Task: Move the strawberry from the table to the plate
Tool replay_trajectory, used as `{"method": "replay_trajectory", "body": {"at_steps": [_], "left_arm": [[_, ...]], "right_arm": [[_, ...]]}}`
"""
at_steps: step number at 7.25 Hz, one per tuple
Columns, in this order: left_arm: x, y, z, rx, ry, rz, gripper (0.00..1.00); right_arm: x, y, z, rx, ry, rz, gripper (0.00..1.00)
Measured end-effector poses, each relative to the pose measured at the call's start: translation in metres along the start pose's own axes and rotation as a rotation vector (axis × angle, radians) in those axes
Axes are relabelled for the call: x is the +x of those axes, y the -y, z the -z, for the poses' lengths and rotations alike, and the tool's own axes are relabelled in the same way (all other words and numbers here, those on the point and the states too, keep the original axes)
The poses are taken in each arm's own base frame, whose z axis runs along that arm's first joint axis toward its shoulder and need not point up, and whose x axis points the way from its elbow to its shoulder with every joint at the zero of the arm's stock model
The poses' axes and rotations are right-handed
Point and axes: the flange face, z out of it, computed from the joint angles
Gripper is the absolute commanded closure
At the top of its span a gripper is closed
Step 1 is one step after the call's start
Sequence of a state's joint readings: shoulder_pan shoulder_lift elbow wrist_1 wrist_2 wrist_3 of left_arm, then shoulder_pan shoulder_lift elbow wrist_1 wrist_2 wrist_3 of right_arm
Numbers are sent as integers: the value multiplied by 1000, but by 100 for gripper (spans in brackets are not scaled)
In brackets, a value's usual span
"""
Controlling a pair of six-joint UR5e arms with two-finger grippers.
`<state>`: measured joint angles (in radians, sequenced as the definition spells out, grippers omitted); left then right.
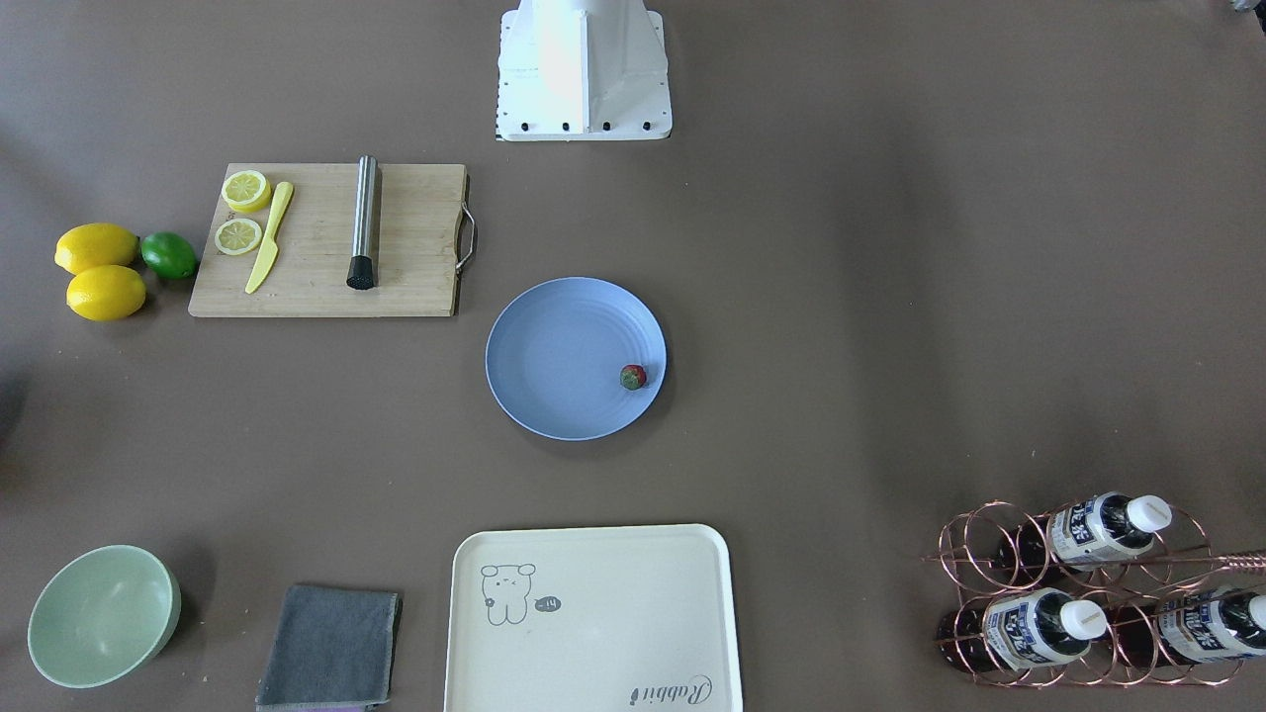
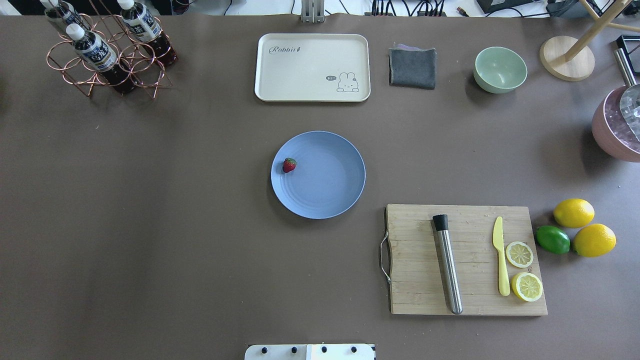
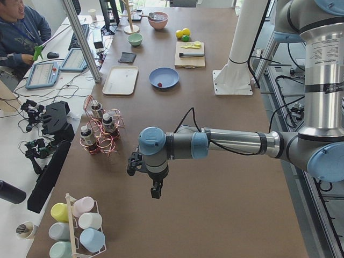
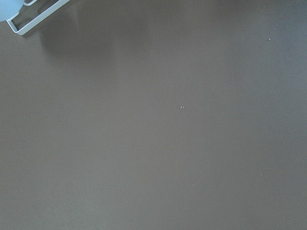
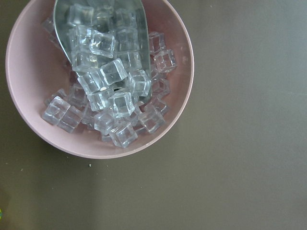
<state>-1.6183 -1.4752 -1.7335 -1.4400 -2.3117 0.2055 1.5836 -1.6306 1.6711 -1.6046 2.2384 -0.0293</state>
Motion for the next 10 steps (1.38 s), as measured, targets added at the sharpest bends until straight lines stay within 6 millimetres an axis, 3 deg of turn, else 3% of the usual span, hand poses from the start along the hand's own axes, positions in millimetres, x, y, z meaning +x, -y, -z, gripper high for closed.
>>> {"method": "replay_trajectory", "body": {"at_steps": [10], "left_arm": [[-3,-6,-6,-12,-4,11,1]], "right_arm": [[0,-5,1,2,-3,-41,0]]}}
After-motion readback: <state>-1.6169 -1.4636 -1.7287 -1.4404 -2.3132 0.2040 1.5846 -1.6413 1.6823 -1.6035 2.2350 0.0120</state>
